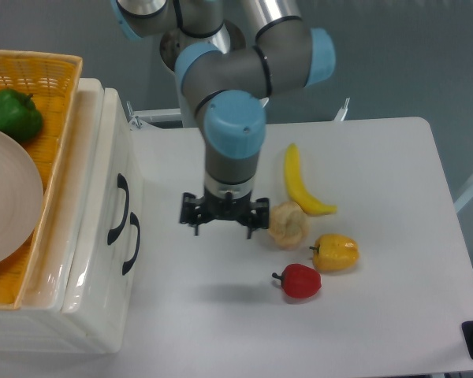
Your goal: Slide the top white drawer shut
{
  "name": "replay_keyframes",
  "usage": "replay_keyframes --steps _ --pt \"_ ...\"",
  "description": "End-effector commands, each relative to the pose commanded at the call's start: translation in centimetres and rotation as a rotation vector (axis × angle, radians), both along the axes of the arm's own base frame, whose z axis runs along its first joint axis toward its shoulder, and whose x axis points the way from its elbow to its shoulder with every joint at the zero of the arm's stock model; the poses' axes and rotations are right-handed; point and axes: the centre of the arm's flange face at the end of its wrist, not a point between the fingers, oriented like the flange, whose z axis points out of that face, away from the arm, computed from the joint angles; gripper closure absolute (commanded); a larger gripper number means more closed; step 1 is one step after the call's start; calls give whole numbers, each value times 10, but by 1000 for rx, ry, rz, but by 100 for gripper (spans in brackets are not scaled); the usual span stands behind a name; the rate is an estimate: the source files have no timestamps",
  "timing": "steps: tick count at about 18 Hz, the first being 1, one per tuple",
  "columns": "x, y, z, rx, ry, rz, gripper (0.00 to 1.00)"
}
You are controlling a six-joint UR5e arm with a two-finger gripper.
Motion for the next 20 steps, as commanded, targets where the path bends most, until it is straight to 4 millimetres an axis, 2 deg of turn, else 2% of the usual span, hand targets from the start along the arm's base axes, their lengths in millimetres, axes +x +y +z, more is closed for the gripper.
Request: replay_keyframes --steps 2,3,6,10,12,16,17,20 --pt "-21 -19 0 1 1 4 0" --pt "-32 -33 10 7 18 -14 0" --pt "-59 -62 16 5 43 -135 0" --pt "-89 -93 19 1 56 -184 0" --pt "-103 -104 31 15 75 -162 0" --pt "-110 -116 42 21 72 -141 0" --pt "-110 -123 38 10 62 -136 0" --pt "-114 -150 48 -22 82 -233 0"
